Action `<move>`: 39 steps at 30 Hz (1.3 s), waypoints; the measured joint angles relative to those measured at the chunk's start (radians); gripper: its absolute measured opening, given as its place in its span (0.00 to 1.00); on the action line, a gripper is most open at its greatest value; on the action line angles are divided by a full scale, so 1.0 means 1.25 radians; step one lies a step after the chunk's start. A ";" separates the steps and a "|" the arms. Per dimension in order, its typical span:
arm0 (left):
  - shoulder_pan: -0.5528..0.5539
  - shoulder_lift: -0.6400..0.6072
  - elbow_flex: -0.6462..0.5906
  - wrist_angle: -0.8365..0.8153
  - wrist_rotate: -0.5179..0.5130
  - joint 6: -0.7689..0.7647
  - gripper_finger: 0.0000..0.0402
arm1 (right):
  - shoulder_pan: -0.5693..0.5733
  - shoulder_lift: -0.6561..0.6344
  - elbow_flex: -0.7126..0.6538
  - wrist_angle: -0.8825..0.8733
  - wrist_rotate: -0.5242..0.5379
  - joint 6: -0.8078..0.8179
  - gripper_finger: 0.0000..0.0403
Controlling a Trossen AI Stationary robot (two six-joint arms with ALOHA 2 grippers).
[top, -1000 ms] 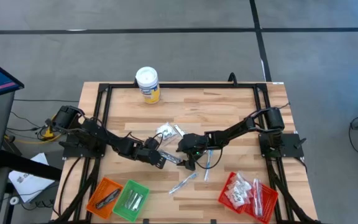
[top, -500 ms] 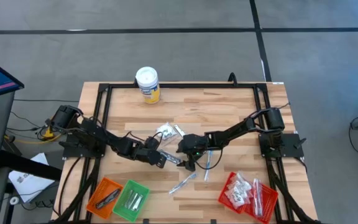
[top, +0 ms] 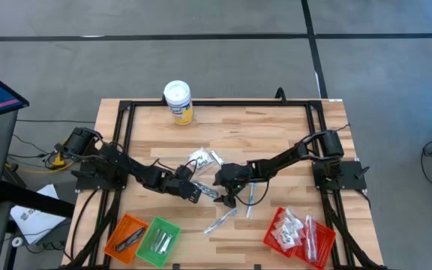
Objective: Pick & Place Travel size toiletries
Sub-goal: Put the black comb into the orange basket
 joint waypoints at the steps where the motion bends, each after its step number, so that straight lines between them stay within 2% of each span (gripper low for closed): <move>1: 0.000 0.000 0.000 0.000 0.000 0.000 0.00 | 0.000 0.000 0.000 -0.001 0.000 0.009 0.90; 7: 0.011 0.000 0.000 0.000 0.003 0.000 0.00 | 0.000 0.000 0.001 -0.001 0.002 0.021 0.90; 20: 0.026 0.001 0.000 -0.006 0.019 0.012 0.00 | 0.000 0.000 0.001 -0.004 0.002 0.021 0.80; 39: 0.038 0.017 0.002 0.003 0.043 -0.005 0.00 | 0.000 0.000 0.001 -0.003 0.002 0.030 0.80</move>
